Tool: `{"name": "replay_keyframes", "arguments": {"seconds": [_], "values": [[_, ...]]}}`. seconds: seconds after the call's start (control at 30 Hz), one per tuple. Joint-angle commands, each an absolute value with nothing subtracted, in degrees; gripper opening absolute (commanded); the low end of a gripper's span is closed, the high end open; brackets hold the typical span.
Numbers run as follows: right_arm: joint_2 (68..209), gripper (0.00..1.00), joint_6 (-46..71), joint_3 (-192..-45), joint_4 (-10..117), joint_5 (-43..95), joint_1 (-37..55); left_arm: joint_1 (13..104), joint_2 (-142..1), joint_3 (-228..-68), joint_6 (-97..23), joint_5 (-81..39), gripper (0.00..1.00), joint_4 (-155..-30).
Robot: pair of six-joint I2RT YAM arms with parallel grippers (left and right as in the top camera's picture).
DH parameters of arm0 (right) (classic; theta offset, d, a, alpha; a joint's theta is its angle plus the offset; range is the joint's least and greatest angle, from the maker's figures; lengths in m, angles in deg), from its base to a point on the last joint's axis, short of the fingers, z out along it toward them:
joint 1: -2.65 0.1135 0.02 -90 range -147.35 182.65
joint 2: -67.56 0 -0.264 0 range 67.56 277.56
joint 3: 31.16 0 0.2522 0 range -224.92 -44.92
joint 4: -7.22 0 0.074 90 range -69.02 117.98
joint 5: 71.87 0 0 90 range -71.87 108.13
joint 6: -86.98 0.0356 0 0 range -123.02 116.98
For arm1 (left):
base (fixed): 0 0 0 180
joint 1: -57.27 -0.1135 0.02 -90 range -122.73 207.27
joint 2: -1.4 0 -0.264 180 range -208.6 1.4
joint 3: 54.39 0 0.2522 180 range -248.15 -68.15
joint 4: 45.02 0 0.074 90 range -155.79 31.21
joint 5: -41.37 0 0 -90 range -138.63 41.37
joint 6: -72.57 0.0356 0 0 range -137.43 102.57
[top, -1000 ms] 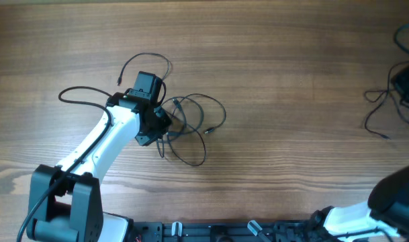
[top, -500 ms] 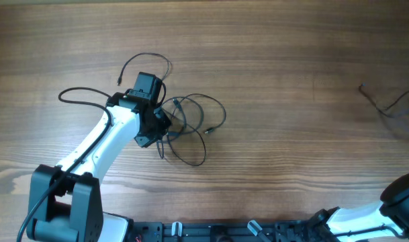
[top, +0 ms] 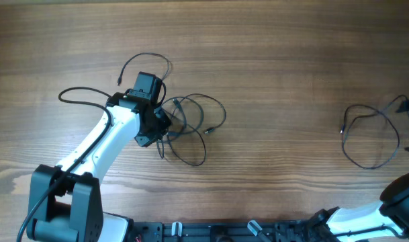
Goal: Untangle cables
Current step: 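Bring the right gripper back to the remaining bundle near the left gripper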
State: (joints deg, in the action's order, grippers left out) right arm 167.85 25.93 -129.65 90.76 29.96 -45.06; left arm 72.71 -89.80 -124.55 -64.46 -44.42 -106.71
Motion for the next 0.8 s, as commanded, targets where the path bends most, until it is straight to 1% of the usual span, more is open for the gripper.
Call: {"name": "replay_keyframes", "arguments": {"seconds": [0.0,0.03,0.07,0.13,0.17,0.2,0.33,0.47,0.57,0.6,0.63,0.7,0.73,0.77], "values": [[167.65,1.0,14.17,-129.65,90.28,40.67,-42.65,73.1,-90.23,-124.25,-64.08,-43.87,0.04,-105.66],[167.65,0.99,11.28,-129.65,90.24,42.73,-41.49,73.28,-90.23,-124.23,-63.14,-42.76,0.04,-104.39],[167.65,1.0,7.57,-129.65,90.26,45.0,-39.37,73.59,-90.23,-124.25,-59.67,-38.39,0.04,-101.4],[167.65,1.0,4.51,-129.65,90.19,46.53,-35.4,74.26,-90.21,-124.25,-54.05,-27.72,0.04,-95.25],[167.65,1.0,3.22,-129.65,89.91,47.03,-31.94,74.59,-90.14,-124.29,-50.25,-21.23,0.04,-91.08],[167.65,1.0,1.95,-129.65,89.56,47.19,-28.64,74.63,-90.1,-124.44,-48.61,-18.19,0.04,-88.43],[167.65,1.0,-1.59,-129.65,88.73,46.57,-14.87,74.53,-88.83,-128.6,-47.65,-16.88,0.04,-83.95],[167.65,1.0,-1.33,-129.65,86.08,46.01,-4.47,75.07,-86.84,-133.03,-47.56,-13.45,0.04,-81.31],[167.65,1.0,-1.31,-129.65,84.16,46.01,2.0,75.33,-86.23,-133.14,-43.39,-9.84,0.04,-79.69],[167.65,1.0,-1.29,-129.65,83.72,46.03,4.19,75.2,-86.23,-133.14,-41.88,-10.71,0.19,-81.16],[167.65,1.0,-1.31,-129.65,83.31,46.03,5.85,74.96,-86.25,-133.14,-41.48,-12.42,0.32,-82.84],[167.65,1.0,-1.29,-129.65,82.59,46.03,9.08,74.26,-86.25,-133.1,-41.42,-20.4,0.43,-88.0],[167.65,1.0,-1.31,-129.65,82.5,46.07,10.46,73.87,-86.25,-133.1,-41.44,-23.0,0.46,-89.64],[167.65,1.0,-1.33,-129.65,82.5,46.05,12.08,73.37,-86.25,-133.1,-41.59,-25.12,0.46,-91.17]]}}
